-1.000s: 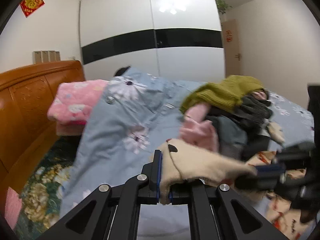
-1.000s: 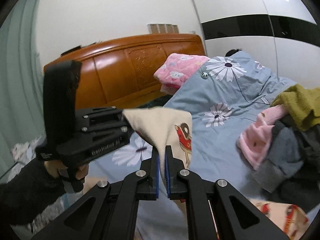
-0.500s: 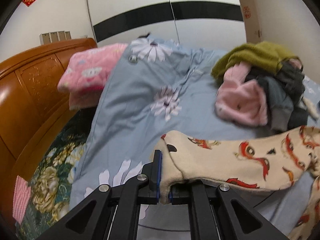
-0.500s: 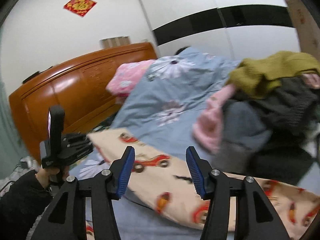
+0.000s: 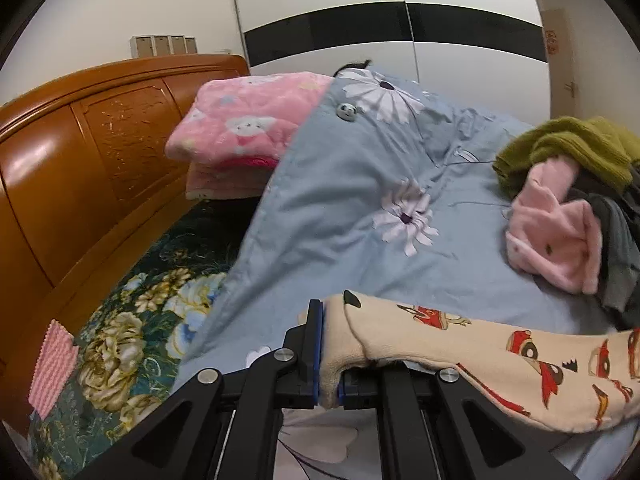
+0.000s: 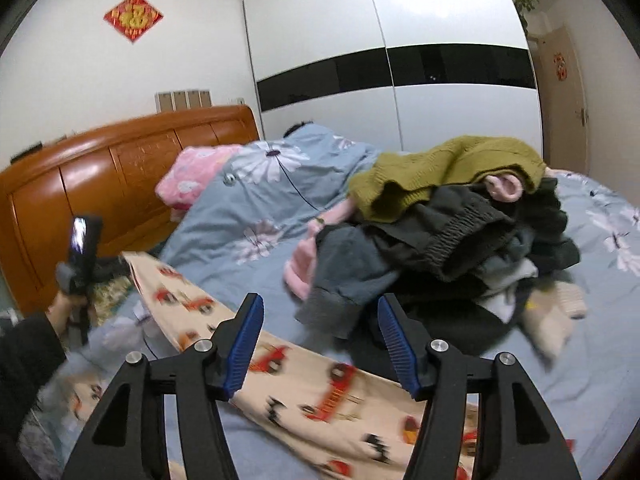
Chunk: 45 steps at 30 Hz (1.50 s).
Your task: Fold clothes
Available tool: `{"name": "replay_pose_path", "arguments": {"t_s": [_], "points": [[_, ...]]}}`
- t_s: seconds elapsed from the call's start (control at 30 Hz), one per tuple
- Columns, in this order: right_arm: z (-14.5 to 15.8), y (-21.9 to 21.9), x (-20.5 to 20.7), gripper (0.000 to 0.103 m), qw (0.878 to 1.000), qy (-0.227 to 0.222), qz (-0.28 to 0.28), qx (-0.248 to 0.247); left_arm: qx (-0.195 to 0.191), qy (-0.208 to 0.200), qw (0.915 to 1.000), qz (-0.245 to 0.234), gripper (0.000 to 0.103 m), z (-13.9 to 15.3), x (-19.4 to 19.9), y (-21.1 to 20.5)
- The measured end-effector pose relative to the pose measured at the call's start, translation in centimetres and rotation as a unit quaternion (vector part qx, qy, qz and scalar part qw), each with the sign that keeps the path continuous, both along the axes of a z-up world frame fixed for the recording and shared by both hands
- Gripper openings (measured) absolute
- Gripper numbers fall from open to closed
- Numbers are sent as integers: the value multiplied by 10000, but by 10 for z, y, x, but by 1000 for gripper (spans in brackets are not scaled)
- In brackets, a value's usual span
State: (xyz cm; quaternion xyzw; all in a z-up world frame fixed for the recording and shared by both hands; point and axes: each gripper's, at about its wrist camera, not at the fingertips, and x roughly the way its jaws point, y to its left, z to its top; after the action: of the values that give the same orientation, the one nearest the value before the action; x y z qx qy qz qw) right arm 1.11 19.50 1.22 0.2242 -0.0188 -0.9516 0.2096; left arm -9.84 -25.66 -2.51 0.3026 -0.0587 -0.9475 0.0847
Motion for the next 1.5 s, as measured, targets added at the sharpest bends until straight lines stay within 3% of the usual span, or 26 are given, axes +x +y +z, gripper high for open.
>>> {"name": "replay_pose_path", "arguments": {"t_s": [0.07, 0.17, 0.23, 0.27, 0.3, 0.37, 0.43, 0.5, 0.7, 0.87, 1.03, 1.13, 1.27, 1.43, 1.5], "points": [[-3, 2, 4, 61, 9998, -1, 8, 197, -147, -43, 9999, 38, 7, -1, -3, 0], [-9, 7, 10, 61, 9992, -27, 55, 407, -232, -284, 9992, 141, 16, -18, -2, -7], [-15, 15, 13, 61, 9987, -100, 23, 494, -289, -444, 9984, 210, 40, -30, -1, -12], [-17, 19, 14, 61, 9985, -142, -5, 536, -318, -524, 9978, 245, 61, -36, 0, -14], [-20, 24, 15, 61, 9982, -184, -32, 577, -346, -604, 9972, 279, 69, -42, 0, -17], [-26, 33, 18, 61, 9974, -269, -88, 661, -296, -749, 9961, 351, 69, -51, 4, -25], [-32, 42, 21, 61, 9964, -343, -162, 755, 49, -731, 9968, 315, 71, -50, 21, -40], [-36, 53, 25, 61, 9953, -391, -275, 844, 201, -636, 9976, 164, 86, -45, 39, -43], [-48, 80, 25, 61, 9944, -764, -558, 470, 467, -582, 9966, -335, 103, -21, 66, -38], [-59, 113, 8, 61, 9885, -1190, -894, 249, 1147, -1069, 9859, -576, 103, -24, 32, -33], [-66, 144, -4, 61, 9829, -1456, -1096, 269, 1788, -1511, 9718, -276, 103, -48, -7, -22], [-72, 164, -11, 61, 9795, -1626, -1169, 195, 1885, -1919, 9631, -27, 103, -69, -29, -20], [-82, 193, -16, 61, 9740, -1845, -1305, 186, 1689, -2152, 9616, 214, 103, -87, -48, -27], [-93, 225, -12, 61, 9685, -1946, -1551, 5, 2038, -2505, 9464, 104, 103, -112, -65, -42], [-95, 236, -13, 61, 9668, -1938, -1661, -121, 1959, -2583, 9459, 112, 103, -122, -71, -42]]}}
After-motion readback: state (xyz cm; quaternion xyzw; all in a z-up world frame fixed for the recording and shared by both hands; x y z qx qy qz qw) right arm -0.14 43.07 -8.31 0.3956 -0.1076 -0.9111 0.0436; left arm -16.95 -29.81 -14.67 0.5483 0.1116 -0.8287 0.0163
